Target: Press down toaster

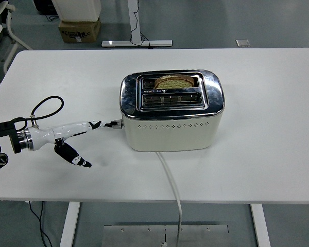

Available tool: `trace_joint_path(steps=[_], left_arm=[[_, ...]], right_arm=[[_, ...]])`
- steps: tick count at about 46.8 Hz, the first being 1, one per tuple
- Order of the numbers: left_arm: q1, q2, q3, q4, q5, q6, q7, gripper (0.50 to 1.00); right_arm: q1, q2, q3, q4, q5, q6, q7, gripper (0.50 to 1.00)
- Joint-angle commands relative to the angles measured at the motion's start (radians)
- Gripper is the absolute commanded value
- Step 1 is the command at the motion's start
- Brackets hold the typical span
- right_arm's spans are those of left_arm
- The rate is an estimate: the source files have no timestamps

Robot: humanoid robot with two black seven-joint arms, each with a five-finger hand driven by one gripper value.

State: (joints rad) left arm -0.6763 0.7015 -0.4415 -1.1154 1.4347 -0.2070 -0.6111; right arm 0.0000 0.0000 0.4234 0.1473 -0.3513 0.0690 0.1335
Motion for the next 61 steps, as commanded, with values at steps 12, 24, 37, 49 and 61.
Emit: trace_joint_path(steps=[12,24,37,49,61], left_arm=[[0.004,-0.004,-0.002,0.014,-0.002,0.000,0.000,1.000],[0.015,-0.002,0.000,0.022,-0.005,0.000,0.000,1.000],[0.033,0.006,-0.002,0.031,-0.017,0.040,0.000,1.000],[0.044,0.016,0.000,0.032,-0.048,0.041,0.000,1.000],[0.050,0.019,-0.002,0.039,-0.106,0.041,0.000,1.000]], right_arm=[[0.000,0.000,0.000,0.000,0.000,0.000,0.000,1.000],[0.000,0.000,0.000,0.000,0.000,0.000,0.000,1.000],[0.000,0.000,0.000,0.000,0.000,0.000,0.000,1.000],[0.000,0.000,0.000,0.000,0.000,0.000,0.000,1.000],[0.000,0.000,0.000,0.000,0.000,0.000,0.000,1.000]])
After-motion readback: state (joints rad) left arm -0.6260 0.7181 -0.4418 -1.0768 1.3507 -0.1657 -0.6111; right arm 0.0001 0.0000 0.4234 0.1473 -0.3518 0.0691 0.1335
